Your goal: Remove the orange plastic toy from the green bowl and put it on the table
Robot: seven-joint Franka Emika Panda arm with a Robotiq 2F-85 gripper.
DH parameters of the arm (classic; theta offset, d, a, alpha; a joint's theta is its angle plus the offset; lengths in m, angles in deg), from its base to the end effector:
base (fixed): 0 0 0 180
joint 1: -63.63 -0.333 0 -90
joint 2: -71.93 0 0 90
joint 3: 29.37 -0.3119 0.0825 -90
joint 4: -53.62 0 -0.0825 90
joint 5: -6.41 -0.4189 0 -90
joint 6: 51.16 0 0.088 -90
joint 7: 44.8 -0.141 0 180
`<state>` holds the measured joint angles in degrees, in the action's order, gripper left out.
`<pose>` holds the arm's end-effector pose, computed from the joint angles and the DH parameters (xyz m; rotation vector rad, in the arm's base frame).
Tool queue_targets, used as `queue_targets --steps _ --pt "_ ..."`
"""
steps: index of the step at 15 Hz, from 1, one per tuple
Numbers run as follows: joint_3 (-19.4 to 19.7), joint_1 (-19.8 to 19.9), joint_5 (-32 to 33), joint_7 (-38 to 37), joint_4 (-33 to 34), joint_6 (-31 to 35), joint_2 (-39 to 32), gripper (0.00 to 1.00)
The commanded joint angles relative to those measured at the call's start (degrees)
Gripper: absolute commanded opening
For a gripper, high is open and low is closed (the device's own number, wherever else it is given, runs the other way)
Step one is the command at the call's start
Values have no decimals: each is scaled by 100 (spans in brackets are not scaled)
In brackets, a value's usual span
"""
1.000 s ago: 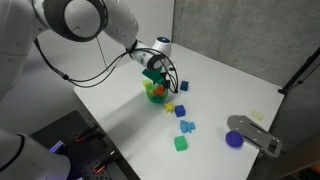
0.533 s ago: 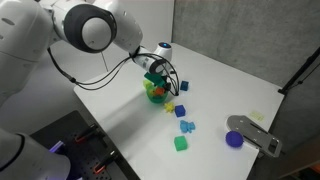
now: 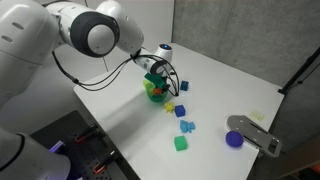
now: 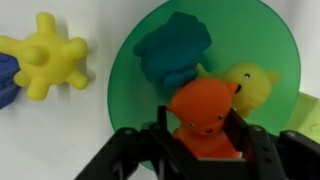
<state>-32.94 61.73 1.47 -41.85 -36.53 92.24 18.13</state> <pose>0.6977 0.0659 0.0198 -3.0393 -0.0793 0.0173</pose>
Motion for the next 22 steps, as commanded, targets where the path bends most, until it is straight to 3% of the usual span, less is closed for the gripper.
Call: queue_targets --steps 1,3,6,9,10,11,16,20,22 --pt "-72 52 -14 -71 195 -362 108 30" --pt "-113 88 -52 -42 236 -481 190 25" --pt "-151 124 -85 -17 260 -585 324 0" --pt "-153 144 -85 -1 260 -678 480 0" --pt "-146 145 -86 -10 263 -705 511 10" --pt "-153 155 -88 9 280 -772 523 28" --pt "-128 123 -54 18 372 -860 405 66" --pt "-86 59 3 -17 466 -851 200 97" --pt "-74 33 15 -44 507 -846 91 100"
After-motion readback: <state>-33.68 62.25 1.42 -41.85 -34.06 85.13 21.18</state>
